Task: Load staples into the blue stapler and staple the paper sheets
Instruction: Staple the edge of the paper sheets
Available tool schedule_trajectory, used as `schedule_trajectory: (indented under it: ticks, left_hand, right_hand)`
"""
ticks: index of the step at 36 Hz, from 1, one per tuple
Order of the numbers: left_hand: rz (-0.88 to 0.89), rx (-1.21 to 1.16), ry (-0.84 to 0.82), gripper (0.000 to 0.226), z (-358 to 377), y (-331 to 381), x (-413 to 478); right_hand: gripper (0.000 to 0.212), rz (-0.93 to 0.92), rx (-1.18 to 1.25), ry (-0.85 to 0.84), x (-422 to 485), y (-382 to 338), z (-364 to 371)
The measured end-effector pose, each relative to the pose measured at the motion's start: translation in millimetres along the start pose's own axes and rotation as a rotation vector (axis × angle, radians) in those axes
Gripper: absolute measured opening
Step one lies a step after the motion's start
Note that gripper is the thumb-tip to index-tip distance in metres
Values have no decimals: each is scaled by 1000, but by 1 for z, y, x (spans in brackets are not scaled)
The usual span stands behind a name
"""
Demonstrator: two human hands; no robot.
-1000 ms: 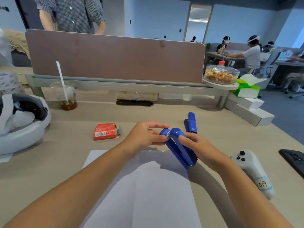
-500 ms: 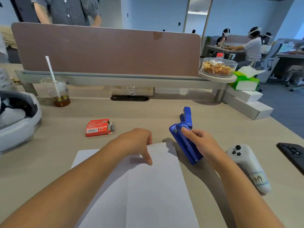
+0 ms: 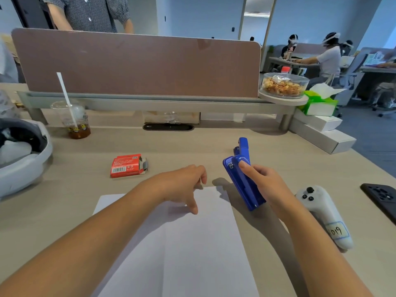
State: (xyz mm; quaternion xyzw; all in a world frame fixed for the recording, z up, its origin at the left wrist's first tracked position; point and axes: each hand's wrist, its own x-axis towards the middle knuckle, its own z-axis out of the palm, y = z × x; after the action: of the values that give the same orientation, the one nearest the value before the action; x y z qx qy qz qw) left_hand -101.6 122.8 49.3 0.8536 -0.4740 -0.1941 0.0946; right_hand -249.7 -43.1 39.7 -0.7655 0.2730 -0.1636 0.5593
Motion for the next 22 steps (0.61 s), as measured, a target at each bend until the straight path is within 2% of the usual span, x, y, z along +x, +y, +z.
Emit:
schedule_trajectory:
  ticks: [7, 14, 20, 22]
  left_hand:
    - [-12, 106, -84, 63, -4, 4, 5]
    - [-63, 55, -106, 59, -5, 2, 10]
    - [-27, -150, 48, 18, -2, -24, 8]
    - [-24, -262, 107, 9, 0, -35, 5]
  right_hand:
    - [75, -7, 4, 5, 1, 1, -1]
    - [74, -9, -13, -22, -1, 0, -2]
    - [45, 23, -50, -43, -2, 0, 0]
    - [50, 47, 24, -68, -2, 0, 1]
